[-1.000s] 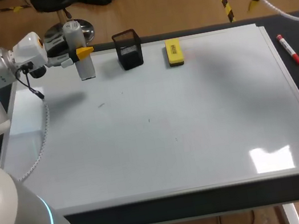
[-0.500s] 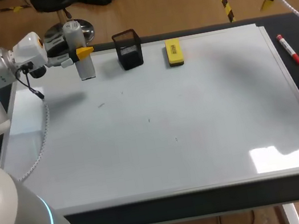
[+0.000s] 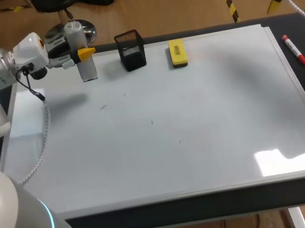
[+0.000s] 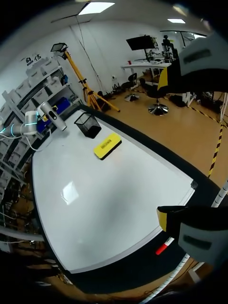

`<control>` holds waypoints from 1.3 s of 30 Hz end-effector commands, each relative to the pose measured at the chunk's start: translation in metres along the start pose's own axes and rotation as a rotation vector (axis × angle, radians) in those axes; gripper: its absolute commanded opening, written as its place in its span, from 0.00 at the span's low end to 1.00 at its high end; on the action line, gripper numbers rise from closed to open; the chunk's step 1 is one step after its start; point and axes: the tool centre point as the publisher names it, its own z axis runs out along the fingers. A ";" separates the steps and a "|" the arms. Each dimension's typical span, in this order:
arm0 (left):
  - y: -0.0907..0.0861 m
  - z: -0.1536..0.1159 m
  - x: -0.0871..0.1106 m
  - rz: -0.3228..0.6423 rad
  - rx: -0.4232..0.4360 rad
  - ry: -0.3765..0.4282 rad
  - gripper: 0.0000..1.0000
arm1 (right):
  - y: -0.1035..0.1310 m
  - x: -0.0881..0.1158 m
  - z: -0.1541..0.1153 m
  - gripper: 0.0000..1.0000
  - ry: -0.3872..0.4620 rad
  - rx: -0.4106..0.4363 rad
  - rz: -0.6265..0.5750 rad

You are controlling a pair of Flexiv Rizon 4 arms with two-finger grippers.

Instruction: Pick up the inspection probe, press it on each red-marked spot on the whiteboard one by one, put down the probe, pick up the eraser, and wipe off all the red marks.

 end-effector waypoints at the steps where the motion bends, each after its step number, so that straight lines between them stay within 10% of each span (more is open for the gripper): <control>1: 0.000 0.000 -0.001 0.002 0.003 0.001 0.00 | -0.001 -0.001 0.000 1.00 0.006 0.001 -0.002; 39: -0.042 0.109 -0.084 0.111 0.069 0.193 0.00 | -0.001 -0.001 0.000 1.00 0.006 0.001 -0.002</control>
